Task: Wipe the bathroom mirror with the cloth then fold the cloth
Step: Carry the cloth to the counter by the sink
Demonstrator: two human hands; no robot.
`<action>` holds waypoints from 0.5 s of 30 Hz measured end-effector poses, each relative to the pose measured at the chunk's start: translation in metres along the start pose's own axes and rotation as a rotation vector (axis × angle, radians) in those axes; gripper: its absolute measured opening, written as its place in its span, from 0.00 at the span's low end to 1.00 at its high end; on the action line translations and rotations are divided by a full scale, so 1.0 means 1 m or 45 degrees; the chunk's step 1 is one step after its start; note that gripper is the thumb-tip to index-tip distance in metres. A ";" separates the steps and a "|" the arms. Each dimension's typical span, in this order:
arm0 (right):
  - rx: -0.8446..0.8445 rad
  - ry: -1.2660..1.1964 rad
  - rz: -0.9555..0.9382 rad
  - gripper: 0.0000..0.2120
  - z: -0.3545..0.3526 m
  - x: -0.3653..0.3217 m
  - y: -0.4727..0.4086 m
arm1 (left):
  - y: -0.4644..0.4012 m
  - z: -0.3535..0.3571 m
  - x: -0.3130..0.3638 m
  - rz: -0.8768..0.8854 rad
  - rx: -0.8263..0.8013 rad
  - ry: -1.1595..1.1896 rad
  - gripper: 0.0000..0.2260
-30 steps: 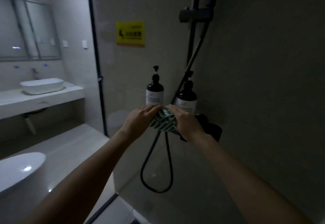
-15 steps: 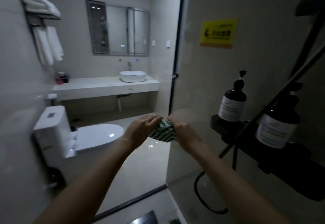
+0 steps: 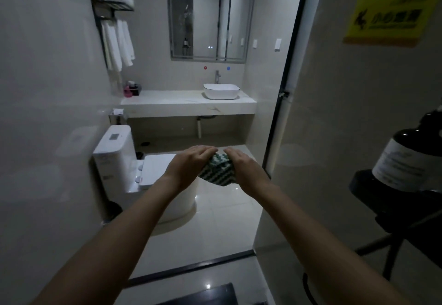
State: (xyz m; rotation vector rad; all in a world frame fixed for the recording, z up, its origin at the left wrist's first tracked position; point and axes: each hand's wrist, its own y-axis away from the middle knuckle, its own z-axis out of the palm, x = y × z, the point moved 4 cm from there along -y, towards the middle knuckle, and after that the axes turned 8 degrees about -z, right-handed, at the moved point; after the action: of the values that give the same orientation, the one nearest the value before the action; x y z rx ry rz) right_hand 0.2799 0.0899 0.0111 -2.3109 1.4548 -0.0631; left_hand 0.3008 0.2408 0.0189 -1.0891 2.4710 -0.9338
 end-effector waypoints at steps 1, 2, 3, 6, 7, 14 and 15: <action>-0.003 0.003 0.008 0.33 0.004 0.007 -0.012 | -0.008 0.007 -0.009 0.006 0.011 -0.009 0.26; -0.003 0.012 0.013 0.33 0.008 0.014 -0.025 | -0.017 0.014 -0.019 0.014 0.023 -0.015 0.25; -0.004 0.023 0.017 0.33 0.012 0.021 -0.038 | -0.025 0.022 -0.029 0.026 0.031 -0.019 0.25; -0.014 0.062 0.032 0.33 0.028 0.042 -0.084 | -0.051 0.052 -0.066 0.057 0.052 -0.044 0.27; -0.020 0.068 0.041 0.33 0.034 0.049 -0.100 | -0.062 0.062 -0.081 0.063 0.058 -0.052 0.28; 0.023 0.096 0.076 0.31 0.054 0.094 -0.231 | -0.146 0.109 -0.188 0.080 0.066 -0.057 0.30; 0.028 0.100 0.076 0.31 0.056 0.098 -0.247 | -0.156 0.114 -0.201 0.077 0.069 -0.052 0.30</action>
State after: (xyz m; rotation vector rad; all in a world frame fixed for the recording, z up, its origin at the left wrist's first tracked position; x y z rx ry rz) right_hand 0.5495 0.1140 0.0322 -2.2688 1.5527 -0.1532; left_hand 0.5789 0.2592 0.0358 -1.0007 2.4172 -0.9451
